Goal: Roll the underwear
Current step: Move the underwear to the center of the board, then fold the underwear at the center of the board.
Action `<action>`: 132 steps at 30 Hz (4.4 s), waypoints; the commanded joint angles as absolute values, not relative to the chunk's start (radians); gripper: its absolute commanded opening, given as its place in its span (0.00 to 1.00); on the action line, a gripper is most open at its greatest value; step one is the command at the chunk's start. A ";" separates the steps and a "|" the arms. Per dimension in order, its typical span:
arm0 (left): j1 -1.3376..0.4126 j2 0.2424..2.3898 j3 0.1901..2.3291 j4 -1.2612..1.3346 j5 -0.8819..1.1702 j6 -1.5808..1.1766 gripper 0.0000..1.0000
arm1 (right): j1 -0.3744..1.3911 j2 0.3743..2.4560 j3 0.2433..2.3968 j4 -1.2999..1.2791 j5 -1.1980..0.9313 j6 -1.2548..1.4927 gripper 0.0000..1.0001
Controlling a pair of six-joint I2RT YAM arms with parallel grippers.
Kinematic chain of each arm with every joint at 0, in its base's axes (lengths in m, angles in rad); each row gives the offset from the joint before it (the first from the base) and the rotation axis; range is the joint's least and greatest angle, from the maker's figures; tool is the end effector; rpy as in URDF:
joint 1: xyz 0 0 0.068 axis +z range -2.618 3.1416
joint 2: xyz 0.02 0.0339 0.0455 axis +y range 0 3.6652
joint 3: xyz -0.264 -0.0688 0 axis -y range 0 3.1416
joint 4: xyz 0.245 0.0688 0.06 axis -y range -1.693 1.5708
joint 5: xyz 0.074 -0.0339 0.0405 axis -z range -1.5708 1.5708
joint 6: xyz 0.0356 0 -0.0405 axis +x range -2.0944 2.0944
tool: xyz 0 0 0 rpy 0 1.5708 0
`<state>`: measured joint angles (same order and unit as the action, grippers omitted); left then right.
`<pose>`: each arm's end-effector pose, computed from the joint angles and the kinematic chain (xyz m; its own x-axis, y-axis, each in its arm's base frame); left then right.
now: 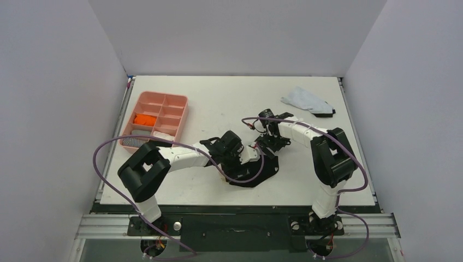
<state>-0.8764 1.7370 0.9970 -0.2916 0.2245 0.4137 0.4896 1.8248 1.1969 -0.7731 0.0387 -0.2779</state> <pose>0.2120 -0.2670 0.1597 -0.1722 0.8193 -0.5469 0.9737 0.2257 0.0315 0.2993 0.1579 0.1657 -0.7091 -0.6885 -0.1520 -0.6850 0.7238 -0.0830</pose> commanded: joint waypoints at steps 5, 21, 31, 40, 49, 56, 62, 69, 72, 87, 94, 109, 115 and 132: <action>-0.876 1.707 1.077 -0.246 0.141 0.377 0.97 | 0.435 1.752 1.300 -0.773 0.067 -0.271 0.73; -0.725 1.426 1.003 -0.109 0.100 0.252 0.97 | 0.426 1.445 1.277 -0.796 0.165 -0.251 1.00; -0.505 1.278 0.904 -0.022 0.243 0.172 0.97 | 0.405 1.243 1.217 -0.737 0.167 -0.228 1.00; -0.394 1.283 0.899 -0.029 0.282 0.080 0.97 | 0.394 1.235 1.203 -0.830 -0.059 -0.222 1.00; -0.352 1.253 0.892 -0.184 0.349 0.151 0.97 | 0.706 1.220 1.026 -0.780 -0.011 -0.377 0.99; -0.284 1.240 0.909 -0.282 0.367 0.153 0.97 | 0.980 1.318 0.952 -0.698 0.110 -0.463 0.89; -0.237 1.214 0.910 -0.306 0.357 0.154 0.97 | 1.074 1.440 0.945 -0.627 0.115 -0.512 0.81; -0.222 1.199 0.897 -0.306 0.349 0.168 0.97 | 1.103 1.530 0.941 -0.594 0.082 -0.521 0.75; -0.221 1.204 0.899 -0.301 0.353 0.172 0.97 | 1.108 1.536 0.933 -0.589 0.075 -0.515 0.74; -0.222 1.216 0.885 -0.273 0.376 0.177 0.97 | 1.057 1.607 0.924 -0.571 0.062 -0.502 0.45; -0.222 1.213 0.870 -0.260 0.378 0.188 0.97 | 1.017 1.619 0.933 -0.586 0.012 -0.497 0.23; -0.231 1.148 0.740 -0.267 0.532 0.321 0.97 | 0.752 1.569 1.111 -0.854 -0.424 -0.557 0.00; -0.342 1.114 0.721 -0.280 0.550 0.359 0.97 | 0.631 1.679 1.260 -1.055 -0.603 -0.646 0.00; -0.933 1.319 0.754 -0.084 0.149 0.365 0.97 | 0.507 1.843 1.412 -1.188 -0.692 -0.651 0.00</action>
<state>-0.8677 1.2819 0.7132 -0.2024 0.2806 0.3599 0.5350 1.8313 1.3651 -1.1584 -0.6281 -0.6430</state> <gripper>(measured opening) 0.968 0.009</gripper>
